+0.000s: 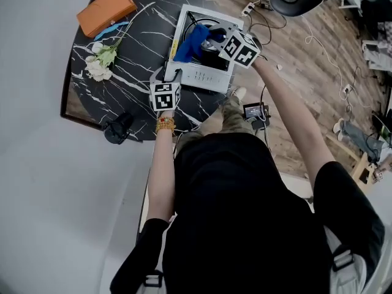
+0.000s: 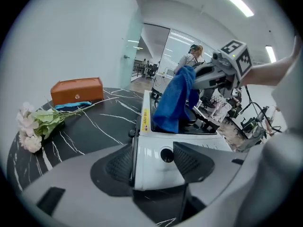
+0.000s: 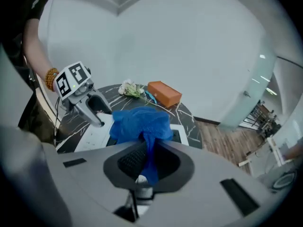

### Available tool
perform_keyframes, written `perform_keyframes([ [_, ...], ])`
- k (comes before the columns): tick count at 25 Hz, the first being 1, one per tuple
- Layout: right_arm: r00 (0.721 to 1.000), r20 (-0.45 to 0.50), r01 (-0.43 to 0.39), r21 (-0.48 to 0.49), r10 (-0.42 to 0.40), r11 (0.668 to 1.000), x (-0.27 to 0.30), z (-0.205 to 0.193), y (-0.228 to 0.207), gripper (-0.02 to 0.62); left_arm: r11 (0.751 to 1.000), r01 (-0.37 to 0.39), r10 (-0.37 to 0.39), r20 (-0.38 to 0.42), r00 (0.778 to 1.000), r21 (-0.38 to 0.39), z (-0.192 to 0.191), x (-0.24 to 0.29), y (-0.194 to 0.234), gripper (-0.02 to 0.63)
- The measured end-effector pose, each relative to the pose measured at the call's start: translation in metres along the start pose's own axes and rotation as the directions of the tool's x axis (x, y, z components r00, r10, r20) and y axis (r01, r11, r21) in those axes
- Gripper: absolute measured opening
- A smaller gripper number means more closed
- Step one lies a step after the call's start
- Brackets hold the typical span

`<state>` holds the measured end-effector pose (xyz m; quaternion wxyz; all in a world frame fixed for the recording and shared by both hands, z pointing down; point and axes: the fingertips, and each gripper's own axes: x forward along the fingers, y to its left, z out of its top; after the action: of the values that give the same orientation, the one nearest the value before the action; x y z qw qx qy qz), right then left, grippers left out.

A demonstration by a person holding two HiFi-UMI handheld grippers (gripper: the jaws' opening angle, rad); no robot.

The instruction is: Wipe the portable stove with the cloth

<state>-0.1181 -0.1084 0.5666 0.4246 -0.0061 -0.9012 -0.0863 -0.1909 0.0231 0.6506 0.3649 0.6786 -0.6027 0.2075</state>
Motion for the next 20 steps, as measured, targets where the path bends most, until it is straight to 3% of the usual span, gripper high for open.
perform_keyframes([
  [3,0.997,-0.073,0.008,0.07,-0.003,0.998,-0.029,-0.058,0.012,0.021,0.999,0.008,-0.008,-0.005,1.0,0.048,0.001,-0.004,-0.007,0.284],
  [6,0.989,-0.149,-0.017,0.078,0.028,0.997,-0.031,-0.096,0.033,0.021,0.994,0.03,-0.03,-0.003,1.0,0.106,0.006,-0.011,-0.019,0.284],
  [11,0.973,-0.208,-0.087,0.065,0.099,0.994,0.001,-0.107,0.053,0.021,0.98,0.091,-0.081,-0.061,0.995,0.179,0.003,0.001,-0.049,0.284],
  [14,0.965,-0.213,-0.132,0.11,0.153,0.985,0.008,-0.112,0.053,0.021,0.975,0.062,-0.049,-0.065,0.997,0.212,0.002,0.007,-0.05,0.267],
  [17,0.959,-0.204,-0.163,0.177,0.198,0.971,0.003,-0.113,0.052,0.021,0.977,0.038,-0.028,-0.053,0.998,0.209,0.001,0.006,-0.046,0.235],
  [20,0.953,-0.205,-0.179,0.22,0.225,0.959,-0.004,-0.122,0.054,0.021,0.982,0.062,-0.048,-0.08,0.996,0.18,-0.004,0.006,-0.048,0.207],
])
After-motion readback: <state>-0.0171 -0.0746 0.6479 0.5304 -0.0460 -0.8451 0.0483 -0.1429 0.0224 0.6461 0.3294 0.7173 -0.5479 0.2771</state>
